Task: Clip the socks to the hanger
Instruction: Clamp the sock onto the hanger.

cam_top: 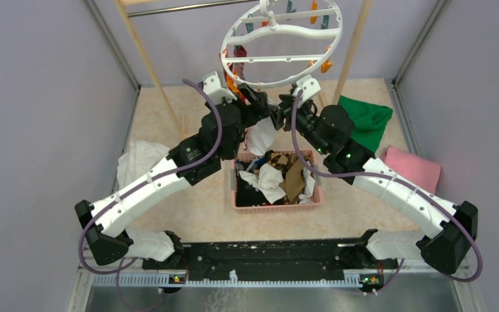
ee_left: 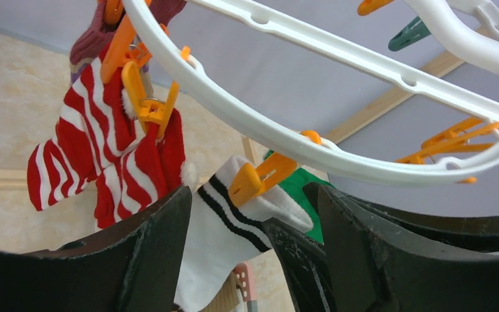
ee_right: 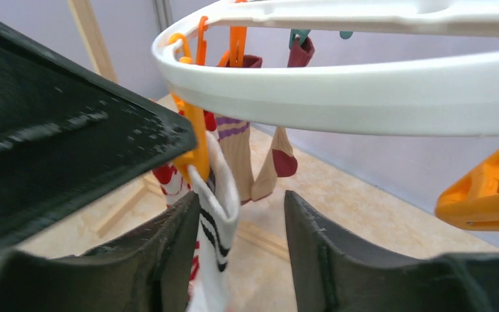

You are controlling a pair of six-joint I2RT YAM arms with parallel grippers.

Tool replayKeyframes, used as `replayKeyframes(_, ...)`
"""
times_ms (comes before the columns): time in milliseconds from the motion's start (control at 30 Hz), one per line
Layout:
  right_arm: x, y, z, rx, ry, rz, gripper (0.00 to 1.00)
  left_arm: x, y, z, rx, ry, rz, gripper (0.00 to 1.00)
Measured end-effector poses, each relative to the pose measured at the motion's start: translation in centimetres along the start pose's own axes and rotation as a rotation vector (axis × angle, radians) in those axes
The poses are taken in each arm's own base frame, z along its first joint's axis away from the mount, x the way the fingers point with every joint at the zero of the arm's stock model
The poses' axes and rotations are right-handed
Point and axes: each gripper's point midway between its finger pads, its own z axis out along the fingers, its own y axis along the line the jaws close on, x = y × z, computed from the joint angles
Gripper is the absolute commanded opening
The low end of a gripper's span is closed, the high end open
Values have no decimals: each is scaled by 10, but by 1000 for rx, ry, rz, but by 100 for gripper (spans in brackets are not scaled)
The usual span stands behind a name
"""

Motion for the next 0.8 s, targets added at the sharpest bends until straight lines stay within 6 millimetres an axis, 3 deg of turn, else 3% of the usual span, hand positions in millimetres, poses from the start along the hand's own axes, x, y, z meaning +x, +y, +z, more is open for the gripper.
replayKeyframes(167,14,4,-13,-34,36,-32,74,0,9,-23,83,38,40,98)
replayKeyframes(300,28,9,-34,-140,80,-70,80,10,19,-54,243,87,123,99)
replayKeyframes(433,42,0,-60,-276,140,-141,86,28,30,-96,475,110,199,99)
replayKeyframes(633,69,-3,-100,-507,226,-221,87,81,64,-149,741,158,252,95)
replayKeyframes(800,107,-31,-123,-530,282,-147,88,145,95,-164,829,262,236,93)
